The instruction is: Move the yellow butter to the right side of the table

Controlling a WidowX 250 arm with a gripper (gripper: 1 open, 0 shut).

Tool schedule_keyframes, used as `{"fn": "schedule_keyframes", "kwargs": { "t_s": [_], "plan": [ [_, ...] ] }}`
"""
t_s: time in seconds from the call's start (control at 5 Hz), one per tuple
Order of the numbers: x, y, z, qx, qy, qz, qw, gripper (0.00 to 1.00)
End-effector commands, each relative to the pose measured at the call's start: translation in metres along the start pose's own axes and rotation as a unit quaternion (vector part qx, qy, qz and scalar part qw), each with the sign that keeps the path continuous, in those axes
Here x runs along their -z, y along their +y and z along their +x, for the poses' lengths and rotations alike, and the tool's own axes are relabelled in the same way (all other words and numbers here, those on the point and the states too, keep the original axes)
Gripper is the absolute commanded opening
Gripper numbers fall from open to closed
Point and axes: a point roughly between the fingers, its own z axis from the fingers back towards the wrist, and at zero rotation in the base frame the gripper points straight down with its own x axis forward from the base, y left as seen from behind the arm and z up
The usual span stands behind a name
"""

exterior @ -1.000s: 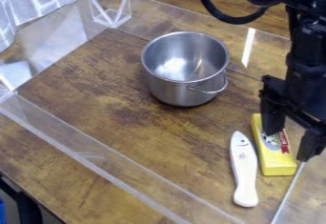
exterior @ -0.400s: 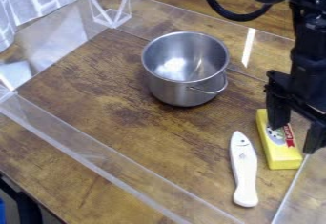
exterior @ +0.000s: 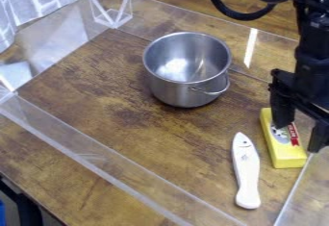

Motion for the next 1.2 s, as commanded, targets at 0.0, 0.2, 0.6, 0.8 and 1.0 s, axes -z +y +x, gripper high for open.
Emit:
{"fn": "schedule_keyframes", "kwargs": {
  "t_s": [0.0, 0.2, 0.6, 0.8, 1.0],
  "plan": [
    [0.033, 0.016, -0.006, -0.019, 0.029, 0.0, 0.9994, 1.0],
    [0.041, 0.018, -0.006, -0.021, 0.035, -0.001, 0.9992, 1.0],
    [0.055, 0.023, -0.008, -0.027, 0.046, -0.001, 0.9986, 1.0],
    [0.061, 0.026, -0.009, -0.031, 0.05, -0.002, 0.9983, 1.0],
    [0.042, 0.032, -0.012, -0.04, 0.04, 0.006, 0.9984, 1.0]
  ]
}}
